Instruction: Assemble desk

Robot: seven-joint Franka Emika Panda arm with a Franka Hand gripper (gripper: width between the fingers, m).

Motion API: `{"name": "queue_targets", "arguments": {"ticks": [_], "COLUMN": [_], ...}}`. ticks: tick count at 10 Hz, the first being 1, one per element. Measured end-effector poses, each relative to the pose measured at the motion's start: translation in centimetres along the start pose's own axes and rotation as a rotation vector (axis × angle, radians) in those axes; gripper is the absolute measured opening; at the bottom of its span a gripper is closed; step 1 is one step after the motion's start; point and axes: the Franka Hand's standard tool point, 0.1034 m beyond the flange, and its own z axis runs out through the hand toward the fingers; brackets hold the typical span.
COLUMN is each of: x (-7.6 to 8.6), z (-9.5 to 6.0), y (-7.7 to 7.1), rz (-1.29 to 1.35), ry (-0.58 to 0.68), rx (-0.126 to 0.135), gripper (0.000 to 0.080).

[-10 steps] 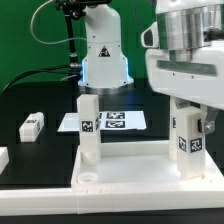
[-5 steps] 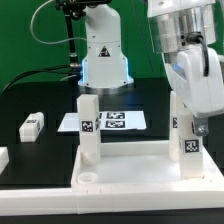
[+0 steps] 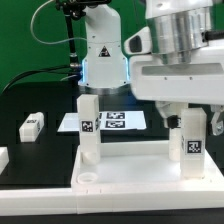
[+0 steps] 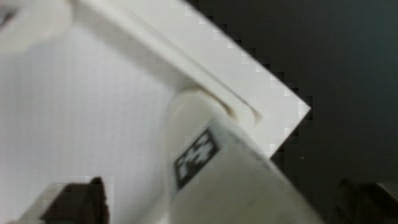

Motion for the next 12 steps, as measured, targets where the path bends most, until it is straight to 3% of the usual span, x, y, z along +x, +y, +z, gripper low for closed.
{"name": "queue_targets", "arguments": {"ticks": [2,3,4,7,8,9,10,12], "x": [0.2,0.4,0.3,0.3,0.3,0.3,0.5,0.5], "z": [-0.1,-0.4,-0.4,-0.2,-0.2,-0.2,-0.2,-0.1], "y": [0.1,-0.3,-1.4,-1.6,-1.6,-1.6,-1.3,-1.2], "rz": [-0.152,-0.378,-0.541,-0.515,-0.475,-0.393,-0.308,-0.211], "ry": [0.010,0.033,0.047,0.048,0.049,0.051,0.054,0.057], "rx": [-0.015,-0.052,-0.071,-0.070,-0.069,-0.068,-0.069,-0.068], "gripper": [0.0648,0.0649,0.0649,0.0620,0.0439,0.0439,0.0294,0.0294]}}
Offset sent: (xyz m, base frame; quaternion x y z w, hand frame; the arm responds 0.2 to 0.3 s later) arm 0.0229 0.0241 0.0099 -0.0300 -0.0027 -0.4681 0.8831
